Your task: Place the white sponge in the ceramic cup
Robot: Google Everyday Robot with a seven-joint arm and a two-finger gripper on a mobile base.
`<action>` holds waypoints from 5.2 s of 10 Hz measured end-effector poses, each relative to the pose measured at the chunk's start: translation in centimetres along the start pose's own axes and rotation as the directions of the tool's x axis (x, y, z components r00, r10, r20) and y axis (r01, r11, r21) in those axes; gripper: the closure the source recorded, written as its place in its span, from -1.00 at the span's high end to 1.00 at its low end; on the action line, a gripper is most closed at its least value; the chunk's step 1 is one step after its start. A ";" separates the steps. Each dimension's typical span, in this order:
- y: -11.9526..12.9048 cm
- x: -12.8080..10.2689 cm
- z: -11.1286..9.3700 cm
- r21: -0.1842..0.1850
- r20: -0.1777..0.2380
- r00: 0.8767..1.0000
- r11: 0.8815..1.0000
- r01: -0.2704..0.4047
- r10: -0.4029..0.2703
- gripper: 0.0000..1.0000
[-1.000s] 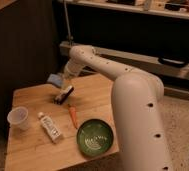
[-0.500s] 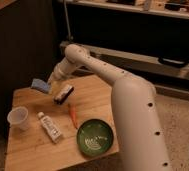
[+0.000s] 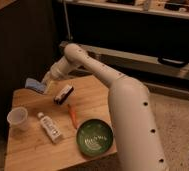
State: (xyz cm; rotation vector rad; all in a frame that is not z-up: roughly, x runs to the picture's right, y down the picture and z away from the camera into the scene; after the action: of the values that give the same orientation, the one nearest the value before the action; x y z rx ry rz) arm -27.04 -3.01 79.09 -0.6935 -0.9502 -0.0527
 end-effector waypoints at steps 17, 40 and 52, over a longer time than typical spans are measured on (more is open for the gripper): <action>0.7 -2.0 0.7 -0.173 -0.598 0.776 0.977 0.120 -0.201 -1.00; 1.7 -11.9 1.2 -0.402 -0.535 0.585 0.793 0.458 -0.609 -1.00; 1.7 -10.4 0.0 -0.404 -0.465 0.481 0.661 0.632 -0.743 -1.00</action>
State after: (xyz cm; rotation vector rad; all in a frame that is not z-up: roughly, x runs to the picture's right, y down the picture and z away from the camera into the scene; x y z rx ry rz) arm -32.67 -4.29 70.24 -0.3544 -0.5382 -1.0624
